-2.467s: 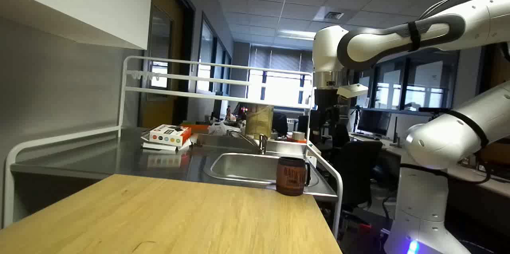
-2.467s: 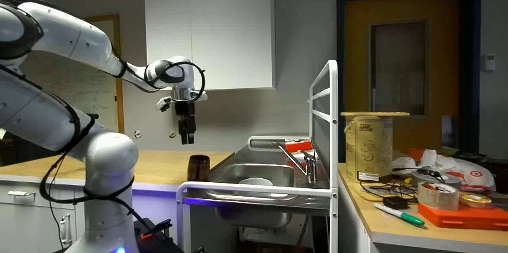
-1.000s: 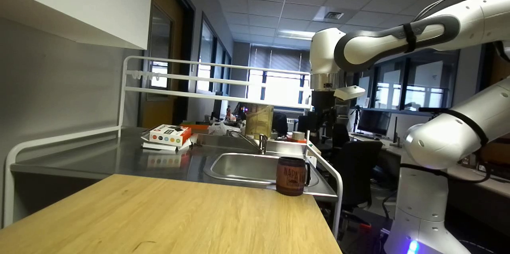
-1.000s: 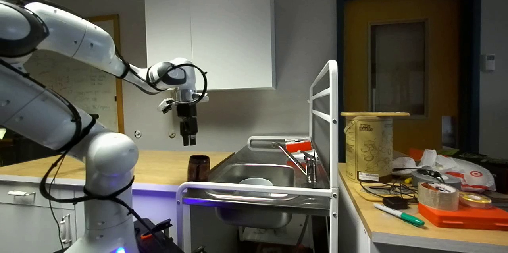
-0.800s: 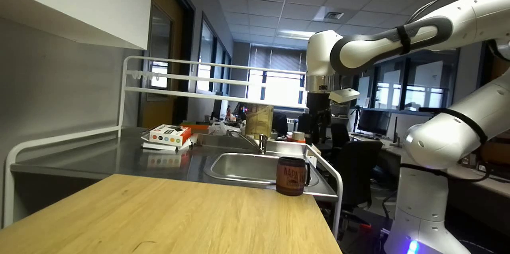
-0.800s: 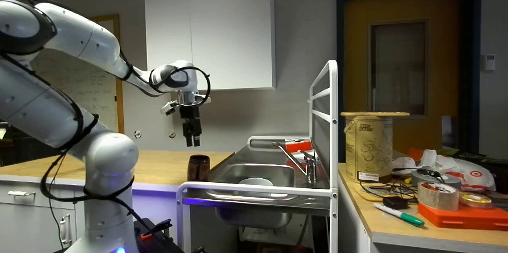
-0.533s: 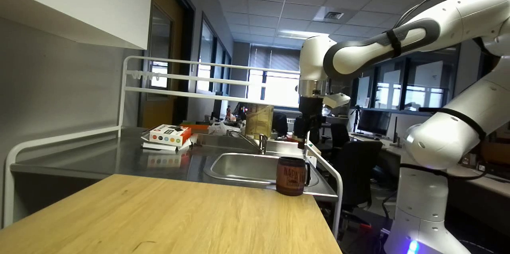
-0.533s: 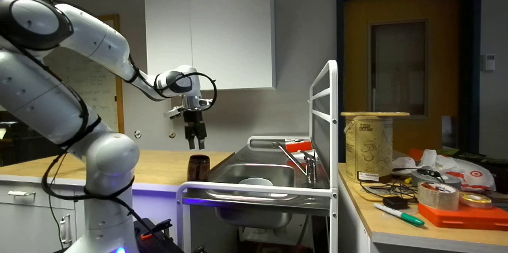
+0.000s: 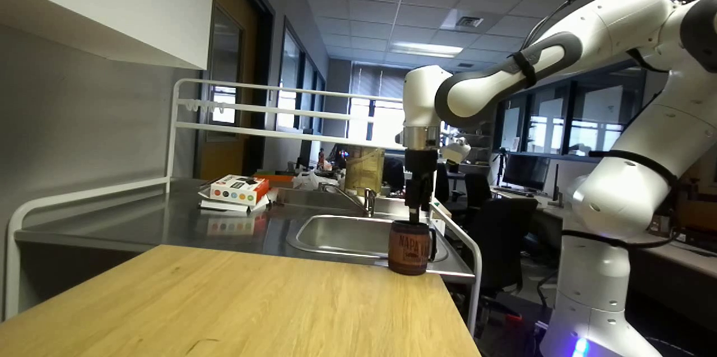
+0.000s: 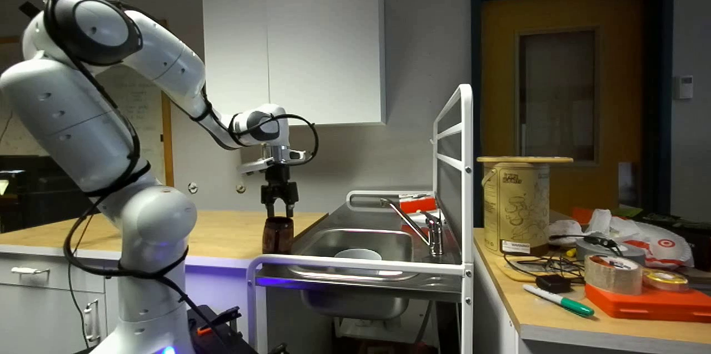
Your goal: Put the cup in the sink
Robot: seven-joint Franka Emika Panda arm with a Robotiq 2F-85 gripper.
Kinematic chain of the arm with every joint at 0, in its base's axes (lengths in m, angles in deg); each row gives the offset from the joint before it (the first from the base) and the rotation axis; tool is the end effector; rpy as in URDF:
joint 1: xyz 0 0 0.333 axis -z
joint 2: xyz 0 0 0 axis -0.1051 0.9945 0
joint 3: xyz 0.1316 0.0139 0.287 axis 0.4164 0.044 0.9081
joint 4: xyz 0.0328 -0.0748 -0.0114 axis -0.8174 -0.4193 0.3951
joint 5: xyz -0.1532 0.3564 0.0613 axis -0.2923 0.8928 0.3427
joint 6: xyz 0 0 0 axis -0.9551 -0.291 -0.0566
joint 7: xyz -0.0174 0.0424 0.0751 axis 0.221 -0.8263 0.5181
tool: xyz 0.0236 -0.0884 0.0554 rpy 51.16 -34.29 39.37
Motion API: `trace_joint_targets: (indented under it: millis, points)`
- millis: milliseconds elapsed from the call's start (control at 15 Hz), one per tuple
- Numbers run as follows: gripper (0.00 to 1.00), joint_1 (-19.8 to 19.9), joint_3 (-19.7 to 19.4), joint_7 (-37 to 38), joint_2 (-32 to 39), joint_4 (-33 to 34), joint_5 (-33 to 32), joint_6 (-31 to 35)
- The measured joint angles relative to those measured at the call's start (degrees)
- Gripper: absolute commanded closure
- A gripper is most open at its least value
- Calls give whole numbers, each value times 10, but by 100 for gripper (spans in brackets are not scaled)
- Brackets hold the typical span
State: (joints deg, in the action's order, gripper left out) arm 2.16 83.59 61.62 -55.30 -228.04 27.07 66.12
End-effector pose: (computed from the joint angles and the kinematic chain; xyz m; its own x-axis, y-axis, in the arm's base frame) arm 0.3508 0.1016 0.4056 0.9930 0.1084 -0.0473 0.1141 -0.9833 0.1415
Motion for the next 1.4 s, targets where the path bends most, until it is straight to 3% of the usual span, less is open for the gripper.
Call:
trace_joint_targets:
  millis: [333,400,533,1000,1133,1400]
  points:
    - [0,-6,-8,-48,66,29,-27,2]
    - [25,-6,-9,-58,79,35,-33,2]
    - [32,-7,-11,-78,104,47,-45,2]
    - [87,-11,-17,-101,156,79,-73,1]
    - [93,-11,-18,-102,164,85,-75,1]
    - [92,-15,-19,-103,169,95,-75,-19]
